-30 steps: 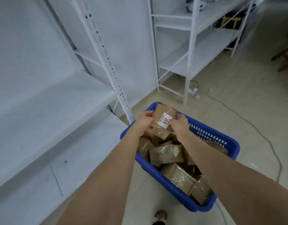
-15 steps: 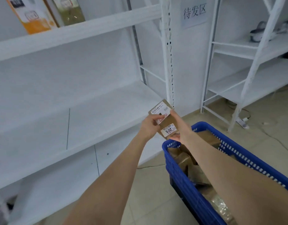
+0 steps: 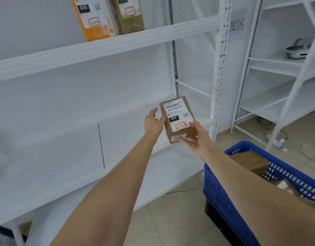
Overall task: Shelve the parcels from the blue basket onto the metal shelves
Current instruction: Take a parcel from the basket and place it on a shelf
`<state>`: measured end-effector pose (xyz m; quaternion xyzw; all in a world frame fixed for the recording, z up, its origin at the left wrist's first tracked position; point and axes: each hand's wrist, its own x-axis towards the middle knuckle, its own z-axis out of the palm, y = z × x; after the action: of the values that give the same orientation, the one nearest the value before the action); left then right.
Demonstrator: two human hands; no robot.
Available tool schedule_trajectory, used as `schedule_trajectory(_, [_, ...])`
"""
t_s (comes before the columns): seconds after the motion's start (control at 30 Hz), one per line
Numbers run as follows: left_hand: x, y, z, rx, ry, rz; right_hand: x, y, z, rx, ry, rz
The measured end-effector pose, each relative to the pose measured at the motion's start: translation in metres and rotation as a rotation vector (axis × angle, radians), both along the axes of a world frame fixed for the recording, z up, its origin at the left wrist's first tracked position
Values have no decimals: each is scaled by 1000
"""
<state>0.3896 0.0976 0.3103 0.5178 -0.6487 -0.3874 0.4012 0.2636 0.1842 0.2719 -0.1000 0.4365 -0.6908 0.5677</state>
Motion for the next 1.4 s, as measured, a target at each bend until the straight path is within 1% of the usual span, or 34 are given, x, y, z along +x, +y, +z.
schedule_trajectory(0.07, [20,-15,13,41,-7,-44,20,-5,5,-43,-36,10])
schedule_trajectory(0.3, [66,-38,70,64,-12,-123,63,-14,32,-133,-73,84])
schedule_trajectory(0.47, [86,-32,105,2,-5,-120,77,-18,56,-155,-61,131])
schedule_trajectory(0.63, [96,-22,139,-64,-18,-101,82,-17,81,-173,-7,185])
schedule_trajectory(0.8, [99,-12,175,-119,-21,-94,81,-18,109,-242,44,197])
schedule_trajectory(1.13, [87,-8,241,-260,-4,-114,67,-33,170,-395,155,18])
schedule_trajectory(1.3, [65,-18,263,-316,-12,-115,50,-40,193,-422,179,-75])
schedule_trajectory(1.4, [44,-25,277,-352,-22,-126,30,-49,206,-464,188,-81])
